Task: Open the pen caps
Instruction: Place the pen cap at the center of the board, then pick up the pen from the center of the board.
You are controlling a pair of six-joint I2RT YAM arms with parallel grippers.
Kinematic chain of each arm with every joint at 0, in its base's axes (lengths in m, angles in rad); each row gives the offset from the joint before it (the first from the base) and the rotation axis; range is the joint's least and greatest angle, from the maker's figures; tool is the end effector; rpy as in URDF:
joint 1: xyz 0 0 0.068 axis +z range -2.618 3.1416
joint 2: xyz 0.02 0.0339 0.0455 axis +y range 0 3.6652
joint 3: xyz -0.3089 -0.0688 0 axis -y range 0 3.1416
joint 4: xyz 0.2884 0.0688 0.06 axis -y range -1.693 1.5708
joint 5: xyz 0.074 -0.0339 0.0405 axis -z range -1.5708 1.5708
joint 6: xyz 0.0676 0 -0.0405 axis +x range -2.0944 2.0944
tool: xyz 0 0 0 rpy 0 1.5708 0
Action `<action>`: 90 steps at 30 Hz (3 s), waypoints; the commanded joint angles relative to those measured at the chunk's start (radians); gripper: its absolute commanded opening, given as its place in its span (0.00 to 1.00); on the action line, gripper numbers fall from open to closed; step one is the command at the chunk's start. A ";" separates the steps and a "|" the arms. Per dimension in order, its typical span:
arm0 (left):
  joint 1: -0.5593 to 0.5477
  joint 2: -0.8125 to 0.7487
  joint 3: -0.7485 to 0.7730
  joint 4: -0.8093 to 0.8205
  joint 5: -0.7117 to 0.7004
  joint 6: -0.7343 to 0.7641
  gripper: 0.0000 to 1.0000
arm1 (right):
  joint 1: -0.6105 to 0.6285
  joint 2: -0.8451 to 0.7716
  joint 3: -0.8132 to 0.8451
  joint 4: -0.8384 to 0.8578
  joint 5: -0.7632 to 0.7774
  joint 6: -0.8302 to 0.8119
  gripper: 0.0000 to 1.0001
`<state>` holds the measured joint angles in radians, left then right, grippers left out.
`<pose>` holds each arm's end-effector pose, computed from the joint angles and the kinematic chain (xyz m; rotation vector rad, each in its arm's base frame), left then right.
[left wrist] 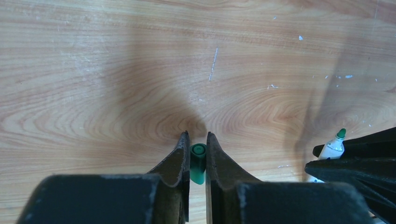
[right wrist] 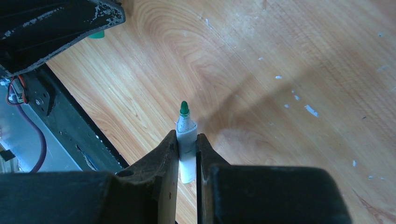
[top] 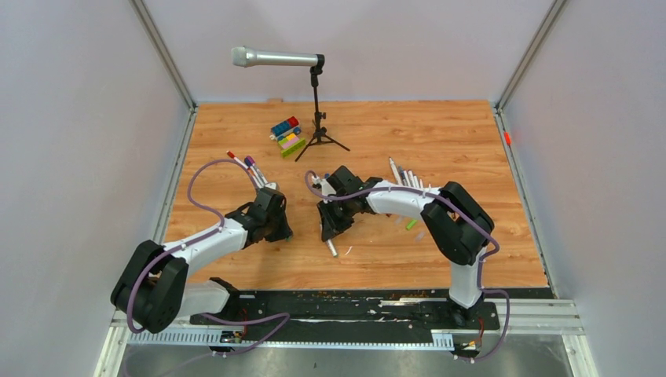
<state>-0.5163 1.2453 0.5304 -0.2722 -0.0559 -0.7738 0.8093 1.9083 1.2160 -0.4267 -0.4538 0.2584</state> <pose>0.2248 -0.1233 0.1444 -0.3571 2.5876 -0.4135 0.2831 0.3400 0.1458 -0.9195 2.6981 0.8986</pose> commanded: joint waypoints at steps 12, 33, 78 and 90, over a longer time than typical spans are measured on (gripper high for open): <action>0.004 0.007 0.020 -0.035 -0.002 0.012 0.31 | 0.017 0.013 0.036 -0.015 0.183 0.037 0.35; 0.129 -0.240 0.161 -0.028 -0.029 0.251 0.93 | -0.226 -0.543 -0.180 -0.160 -0.250 -0.753 0.67; 0.467 0.556 0.646 -0.091 -0.088 0.187 0.34 | -0.651 -0.696 -0.363 -0.087 -0.474 -0.806 0.72; 0.467 0.598 0.655 -0.116 -0.081 0.193 0.28 | -0.656 -0.696 -0.360 -0.092 -0.482 -0.807 0.72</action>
<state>-0.0570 1.8374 1.1599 -0.3767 -0.1326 -0.5957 0.1600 1.2114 0.8242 -0.5220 -0.9077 -0.5236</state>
